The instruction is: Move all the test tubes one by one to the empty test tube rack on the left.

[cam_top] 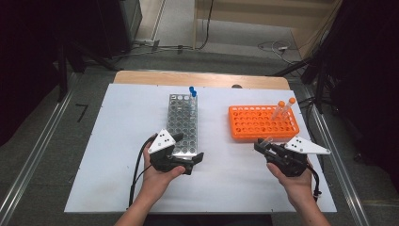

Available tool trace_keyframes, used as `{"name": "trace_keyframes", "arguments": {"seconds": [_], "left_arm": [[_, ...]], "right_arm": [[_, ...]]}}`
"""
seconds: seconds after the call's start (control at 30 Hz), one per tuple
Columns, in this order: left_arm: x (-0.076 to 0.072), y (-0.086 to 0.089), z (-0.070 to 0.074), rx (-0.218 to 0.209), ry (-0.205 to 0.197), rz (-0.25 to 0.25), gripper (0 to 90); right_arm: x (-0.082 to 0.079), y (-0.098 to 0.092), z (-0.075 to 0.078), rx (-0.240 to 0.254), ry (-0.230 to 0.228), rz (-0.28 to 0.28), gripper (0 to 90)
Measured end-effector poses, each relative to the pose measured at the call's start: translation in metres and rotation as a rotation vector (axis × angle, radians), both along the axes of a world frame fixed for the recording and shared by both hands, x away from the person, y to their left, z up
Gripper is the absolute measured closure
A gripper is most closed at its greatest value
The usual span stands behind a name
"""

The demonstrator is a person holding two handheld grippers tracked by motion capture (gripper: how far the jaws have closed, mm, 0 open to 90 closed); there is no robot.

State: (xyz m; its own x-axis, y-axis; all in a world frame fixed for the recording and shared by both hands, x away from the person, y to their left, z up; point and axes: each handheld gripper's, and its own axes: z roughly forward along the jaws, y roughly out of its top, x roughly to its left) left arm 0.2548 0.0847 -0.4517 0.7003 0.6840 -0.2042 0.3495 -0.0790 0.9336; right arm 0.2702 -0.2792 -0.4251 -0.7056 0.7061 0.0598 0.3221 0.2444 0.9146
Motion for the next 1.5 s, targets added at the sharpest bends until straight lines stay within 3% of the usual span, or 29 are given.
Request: {"name": "trace_keyframes", "arguments": {"seconds": [0.23, 0.53, 0.7, 0.97, 1.37, 1.5], "left_arm": [[-0.005, -0.004, 0.005, -0.006, -0.018, -0.019, 1.8], [-0.017, -0.018, 0.015, -0.028, -0.042, -0.147, 16.1], [-0.019, -0.029, 0.019, -0.037, -0.042, -0.213, 27.5], [-0.021, -0.048, 0.022, -0.017, -0.036, -0.285, 46.8], [-0.02, -0.062, 0.02, -0.006, -0.026, -0.356, 70.7], [-0.021, -0.062, 0.02, 0.009, -0.044, -0.344, 74.2]], "right_arm": [[-0.011, 0.025, 0.0, -0.02, 0.007, 0.094, 73.8], [-0.021, 0.053, -0.004, -0.043, 0.025, 0.214, 73.8], [-0.024, 0.066, -0.009, -0.063, 0.045, 0.254, 73.8], [-0.027, 0.078, -0.013, -0.088, 0.058, 0.296, 73.8], [-0.033, 0.093, -0.016, -0.131, 0.074, 0.379, 73.8], [-0.033, 0.093, -0.017, -0.128, 0.084, 0.38, 73.8]]}}
